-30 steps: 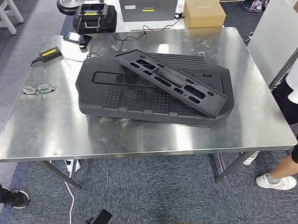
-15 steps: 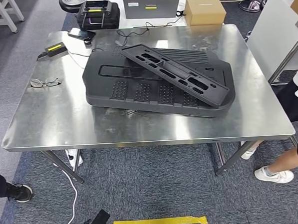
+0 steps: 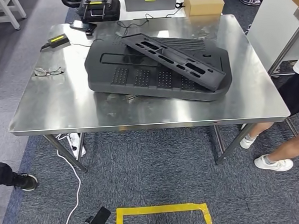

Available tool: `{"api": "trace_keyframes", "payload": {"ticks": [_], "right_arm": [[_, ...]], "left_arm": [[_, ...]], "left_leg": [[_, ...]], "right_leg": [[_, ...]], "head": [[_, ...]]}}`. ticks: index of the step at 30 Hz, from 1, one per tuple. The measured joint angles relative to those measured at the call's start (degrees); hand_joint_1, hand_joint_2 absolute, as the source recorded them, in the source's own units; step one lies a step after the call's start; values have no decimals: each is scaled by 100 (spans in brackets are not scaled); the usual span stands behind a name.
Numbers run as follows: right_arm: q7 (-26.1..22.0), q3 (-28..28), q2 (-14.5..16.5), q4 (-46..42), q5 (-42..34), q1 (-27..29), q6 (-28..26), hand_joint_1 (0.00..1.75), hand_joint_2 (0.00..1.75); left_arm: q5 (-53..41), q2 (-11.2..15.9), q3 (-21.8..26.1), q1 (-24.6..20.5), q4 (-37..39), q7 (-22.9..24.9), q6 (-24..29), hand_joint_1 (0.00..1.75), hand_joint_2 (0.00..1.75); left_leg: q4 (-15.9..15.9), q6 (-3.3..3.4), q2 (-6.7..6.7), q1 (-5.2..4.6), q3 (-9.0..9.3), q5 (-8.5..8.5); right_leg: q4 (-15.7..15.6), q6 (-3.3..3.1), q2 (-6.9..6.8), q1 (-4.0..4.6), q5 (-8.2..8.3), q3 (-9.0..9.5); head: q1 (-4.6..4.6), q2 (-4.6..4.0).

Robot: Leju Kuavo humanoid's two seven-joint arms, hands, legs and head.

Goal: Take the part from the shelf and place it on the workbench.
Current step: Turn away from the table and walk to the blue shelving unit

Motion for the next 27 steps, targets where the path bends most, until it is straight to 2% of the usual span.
{"api": "trace_keyframes", "payload": {"ticks": [1,3,4,5,6,8,9,10,11,12,13,14,15,16,17,18,19,20,21,23,24,25,26,27], "right_arm": [[2,-9,0,9,-5,-12,-1,0,0],[9,-39,-1,28,-21,-16,-1,0,0],[12,-61,-1,36,-29,-6,-1,0,0],[15,-85,-1,40,-38,5,0,0,0],[17,-107,-1,43,-45,15,1,0,0],[22,-134,0,50,-55,29,2,0,0],[26,-143,0,57,-58,36,2,0,0],[28,-150,0,66,-62,46,2,0,0],[31,-161,0,73,-67,57,4,0,0],[32,-173,0,78,-75,66,8,0,0],[32,-186,0,80,-82,75,13,0,0],[27,-201,2,79,-88,85,17,0,0],[19,-214,3,77,-92,98,20,0,0],[4,-225,5,73,-92,125,19,0,0],[-11,-233,10,68,-91,171,17,0,0],[-25,-237,16,65,-91,228,16,0,0],[-36,-237,26,61,-91,288,14,0,0],[-46,-238,37,57,-92,345,11,0,0],[-62,-239,48,52,-97,395,8,0,0],[-105,-248,62,38,-109,477,2,0,0],[-121,-254,67,32,-115,504,2,0,0],[-132,-261,72,30,-118,519,2,0,0],[-135,-268,80,28,-120,533,2,0,0],[-138,-275,90,24,-120,555,2,0,0]], "left_arm": [[1,1,2,-8,1,-1,1,0,0],[2,-1,9,0,1,-2,3,0,0],[3,0,13,5,1,-1,7,0,0],[5,0,17,11,1,-1,14,0,0],[7,1,21,15,1,-2,22,0,0],[9,2,27,26,1,-4,36,0,0],[9,3,29,30,1,-4,37,0,0],[11,3,31,32,1,-4,38,0,0],[19,3,33,32,1,-4,39,0,0],[26,4,35,33,1,-5,40,0,0],[33,3,36,33,1,-5,43,0,0],[36,3,37,34,1,-7,46,0,0],[33,3,38,36,1,-9,49,0,0],[27,2,38,38,1,-11,51,0,0],[18,2,38,41,1,-10,53,0,0],[9,2,38,53,1,-7,56,0,0],[2,3,39,69,1,-3,60,0,0],[-2,3,39,87,1,1,65,0,0],[-4,4,40,106,1,3,69,0,0],[-7,4,40,119,1,-3,73,0,0],[-7,4,40,119,1,-9,73,0,0],[-7,4,40,117,1,-14,72,0,0],[-7,4,40,116,1,-14,72,0,0],[-9,4,40,114,1,-7,71,0,0]], "left_leg": [[-138,30,-6,-15,59,-40],[-168,134,-2,-31,8,6],[-168,192,8,-32,-41,59],[-174,248,20,-28,-106,122],[-177,293,33,-26,-184,190],[-168,339,48,-54,-345,316],[-162,350,54,-71,-421,375],[-156,357,58,-90,-496,431],[-149,363,60,-109,-570,484],[-144,366,58,-128,-638,538],[-140,366,56,-142,-694,589],[-136,357,51,-161,-736,634],[-133,338,47,-174,-764,686],[-132,312,47,-174,-791,738],[-134,278,47,-171,-818,792],[-137,245,45,-163,-852,840],[-117,211,37,-154,-897,803],[-25,177,28,-149,-950,655],[163,145,19,-143,-1013,405],[822,91,13,-113,-1135,-200],[1177,72,13,-101,-1165,-365],[1432,58,13,-91,-1149,-383],[1528,50,13,-81,-1066,-272],[1431,43,13,-70,-903,-95]], "right_leg": [[28,35,0,4,38,-41],[35,105,3,-11,116,-81],[63,138,12,-22,62,-113],[174,170,20,-33,-99,-162],[392,198,28,-43,-360,-230],[1074,236,30,-49,-920,-360],[1387,240,30,-50,-1049,-382],[1563,233,30,-48,-1036,-337],[1543,212,31,-44,-909,-204],[1317,174,33,-33,-739,25],[922,118,37,-13,-610,340],[422,57,36,18,-555,689],[-24,12,35,44,-570,983],[-338,-19,34,70,-611,1173],[-510,-33,31,91,-631,1253],[-563,-45,26,86,-608,1235],[-578,-72,15,82,-550,1180],[-590,-105,4,69,-482,1111],[-592,-135,-9,53,-411,1025],[-530,-168,-22,56,-300,834],[-484,-169,-27,59,-252,727],[-429,-165,-30,59,-204,611],[-364,-156,-31,57,-159,485],[-293,-141,-31,53,-119,358]], "head": [[0,0],[0,0],[2,0],[8,0],[15,0],[25,0],[25,0],[25,0],[25,0],[24,0],[23,0],[24,0],[20,0],[17,1],[15,1],[13,1],[11,1],[6,0],[-1,1],[-12,1],[-13,1],[-12,0],[-13,1],[-13,1]]}}
